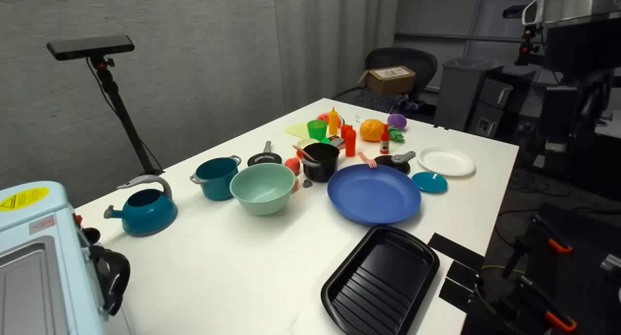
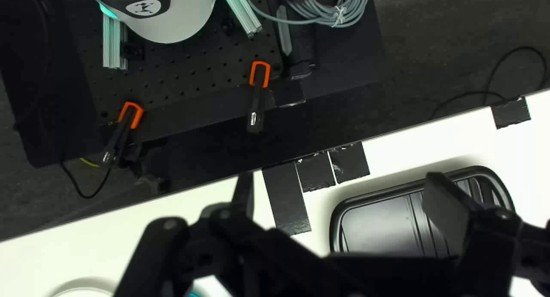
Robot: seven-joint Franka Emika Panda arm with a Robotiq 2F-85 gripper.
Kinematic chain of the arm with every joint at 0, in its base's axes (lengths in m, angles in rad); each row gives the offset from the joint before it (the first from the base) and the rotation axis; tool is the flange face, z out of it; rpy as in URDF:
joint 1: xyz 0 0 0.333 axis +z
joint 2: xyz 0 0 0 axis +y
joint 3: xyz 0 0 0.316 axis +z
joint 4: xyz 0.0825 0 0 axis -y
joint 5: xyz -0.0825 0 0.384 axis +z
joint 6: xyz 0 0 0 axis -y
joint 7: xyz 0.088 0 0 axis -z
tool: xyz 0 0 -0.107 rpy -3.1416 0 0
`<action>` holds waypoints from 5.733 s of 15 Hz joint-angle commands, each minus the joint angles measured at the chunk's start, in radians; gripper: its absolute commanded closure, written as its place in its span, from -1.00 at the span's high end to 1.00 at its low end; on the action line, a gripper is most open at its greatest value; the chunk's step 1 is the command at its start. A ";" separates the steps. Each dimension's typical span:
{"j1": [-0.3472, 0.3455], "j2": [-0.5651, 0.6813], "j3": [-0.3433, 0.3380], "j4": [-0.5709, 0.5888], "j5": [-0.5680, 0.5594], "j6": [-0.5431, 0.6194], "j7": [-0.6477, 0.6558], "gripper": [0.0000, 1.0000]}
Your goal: Put the black lid on the black pot.
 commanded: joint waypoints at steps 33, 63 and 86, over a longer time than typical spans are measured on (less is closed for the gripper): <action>-0.237 0.514 -0.193 0.221 -0.212 0.418 0.088 1.00; -0.147 1.289 -0.314 0.847 -0.197 0.708 0.143 1.00; -0.044 1.090 -0.541 0.514 -0.355 0.699 0.958 1.00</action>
